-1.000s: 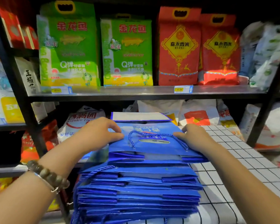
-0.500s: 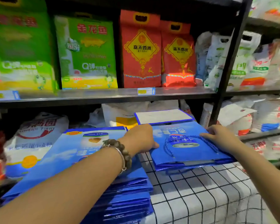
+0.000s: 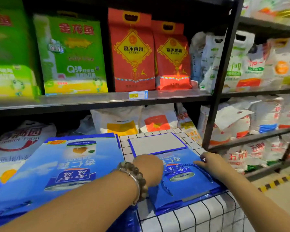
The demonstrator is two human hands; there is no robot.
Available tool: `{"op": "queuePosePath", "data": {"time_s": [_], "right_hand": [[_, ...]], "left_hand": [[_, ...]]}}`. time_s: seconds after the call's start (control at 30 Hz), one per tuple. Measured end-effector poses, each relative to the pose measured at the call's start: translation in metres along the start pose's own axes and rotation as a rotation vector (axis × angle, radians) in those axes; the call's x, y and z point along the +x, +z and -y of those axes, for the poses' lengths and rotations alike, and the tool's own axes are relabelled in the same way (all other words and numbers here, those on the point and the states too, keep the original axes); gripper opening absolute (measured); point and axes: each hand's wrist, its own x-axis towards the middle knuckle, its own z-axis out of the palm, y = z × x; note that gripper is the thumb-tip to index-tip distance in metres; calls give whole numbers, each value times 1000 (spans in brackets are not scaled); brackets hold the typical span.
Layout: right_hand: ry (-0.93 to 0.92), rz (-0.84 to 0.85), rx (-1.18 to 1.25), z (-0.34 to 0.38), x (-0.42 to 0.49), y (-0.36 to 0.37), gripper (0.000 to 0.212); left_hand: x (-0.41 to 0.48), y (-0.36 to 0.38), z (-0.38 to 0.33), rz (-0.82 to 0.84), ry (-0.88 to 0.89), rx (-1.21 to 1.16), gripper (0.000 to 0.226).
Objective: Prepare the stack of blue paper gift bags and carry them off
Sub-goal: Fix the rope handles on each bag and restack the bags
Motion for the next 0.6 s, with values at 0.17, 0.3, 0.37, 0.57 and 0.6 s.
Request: {"op": "queuePosePath", "data": {"time_s": [0.17, 0.3, 0.37, 0.57, 0.6], "right_hand": [[-95, -85, -142, 19, 5, -16, 41], [-281, 3, -37, 45, 14, 1, 39], [-341, 74, -58, 49, 17, 18, 42], [-365, 196, -228, 35, 36, 50, 70], [-369, 209, -248, 34, 39, 51, 74]], "left_hand": [[3, -2, -62, -224, -10, -171, 34], [25, 44, -68, -131, -227, -278, 60], [35, 64, -63, -113, -271, -337, 64], [48, 78, -60, -97, -262, -390, 67], [50, 78, -60, -106, -263, -391, 67]]}}
